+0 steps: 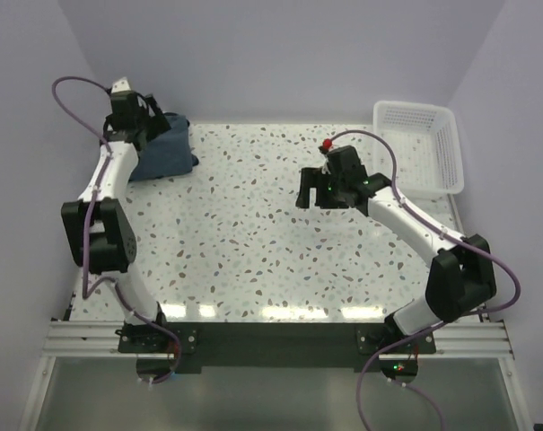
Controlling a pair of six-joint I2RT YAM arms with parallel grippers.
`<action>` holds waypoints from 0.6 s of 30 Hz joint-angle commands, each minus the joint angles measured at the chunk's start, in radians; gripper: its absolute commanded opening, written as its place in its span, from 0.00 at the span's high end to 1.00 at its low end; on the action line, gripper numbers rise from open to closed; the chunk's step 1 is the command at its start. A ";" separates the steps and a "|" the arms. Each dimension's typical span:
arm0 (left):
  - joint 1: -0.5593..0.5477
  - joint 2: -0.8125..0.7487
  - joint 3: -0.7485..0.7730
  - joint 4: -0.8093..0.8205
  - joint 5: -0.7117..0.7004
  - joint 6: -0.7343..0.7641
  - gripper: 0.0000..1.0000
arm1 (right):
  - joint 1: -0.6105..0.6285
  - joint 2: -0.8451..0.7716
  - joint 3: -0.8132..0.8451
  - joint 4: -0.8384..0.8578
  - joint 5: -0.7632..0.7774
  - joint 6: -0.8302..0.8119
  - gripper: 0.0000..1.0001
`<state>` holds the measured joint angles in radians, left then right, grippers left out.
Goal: Fold and stack the tank tops
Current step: Neatly place the folded tank top to the corner
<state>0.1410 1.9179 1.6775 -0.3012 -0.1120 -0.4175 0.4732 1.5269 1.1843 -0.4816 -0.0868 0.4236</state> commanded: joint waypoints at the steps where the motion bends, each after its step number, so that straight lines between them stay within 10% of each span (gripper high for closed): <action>1: -0.138 -0.230 -0.186 0.115 0.038 -0.059 0.09 | -0.004 -0.076 0.052 -0.017 0.038 -0.008 0.10; 10: -0.607 -0.601 -0.611 0.093 -0.046 -0.089 0.08 | -0.021 -0.293 -0.012 -0.051 0.128 -0.006 0.01; 18: -0.765 -0.813 -0.765 0.010 -0.071 -0.093 0.08 | -0.021 -0.588 -0.181 -0.063 0.235 0.017 0.01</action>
<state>-0.6144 1.1835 0.9436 -0.2710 -0.1398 -0.4911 0.4561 1.0077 1.0538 -0.5224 0.0711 0.4274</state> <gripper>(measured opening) 0.915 0.986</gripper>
